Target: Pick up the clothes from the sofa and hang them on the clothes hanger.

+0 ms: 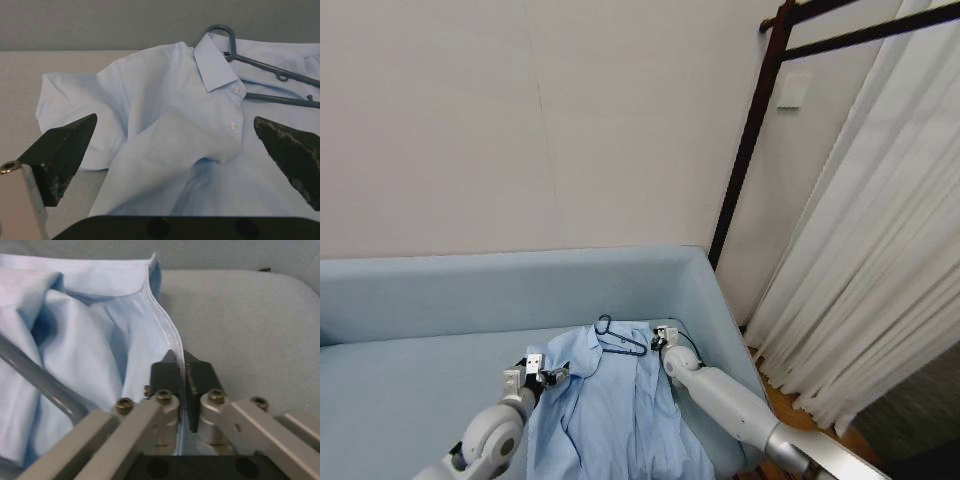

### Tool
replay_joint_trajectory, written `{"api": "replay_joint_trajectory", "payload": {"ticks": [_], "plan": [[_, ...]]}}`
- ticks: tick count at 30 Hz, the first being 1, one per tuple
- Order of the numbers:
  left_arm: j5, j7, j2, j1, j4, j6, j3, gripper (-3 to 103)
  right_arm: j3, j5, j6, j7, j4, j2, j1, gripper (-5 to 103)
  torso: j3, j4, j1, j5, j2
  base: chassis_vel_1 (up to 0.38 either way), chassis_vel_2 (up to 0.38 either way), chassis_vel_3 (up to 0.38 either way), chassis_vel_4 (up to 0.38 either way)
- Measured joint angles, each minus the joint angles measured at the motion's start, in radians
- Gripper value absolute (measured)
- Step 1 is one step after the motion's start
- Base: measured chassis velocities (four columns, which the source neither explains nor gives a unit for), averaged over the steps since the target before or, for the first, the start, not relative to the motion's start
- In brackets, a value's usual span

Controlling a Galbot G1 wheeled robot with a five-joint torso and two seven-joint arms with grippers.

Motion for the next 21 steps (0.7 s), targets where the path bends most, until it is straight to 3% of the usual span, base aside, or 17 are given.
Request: {"api": "replay_joint_trajectory", "payload": {"ticks": [13,18,21], "plan": [[0.019,0.008,-0.015,0.005,0.010,-0.004,0.002,100,-0.020,0.067,-0.058,0.093,0.300,-0.034,0.009,0,0.000,0.0000,0.000,-0.0001,0.000,0.000,0.000,0.000,0.000],[0.022,0.009,-0.017,0.005,0.012,-0.006,0.003,100,-0.078,0.085,-0.079,0.116,0.343,0.003,0.037,0,0.000,0.0001,0.000,-0.0001,0.000,0.000,0.000,0.000,0.000],[0.028,0.009,-0.018,0.005,0.014,-0.008,0.003,100,-0.136,0.086,-0.095,0.118,0.303,0.060,0.058,0,0.000,0.0002,0.000,-0.0003,0.000,0.000,0.000,0.000,0.000]]}}
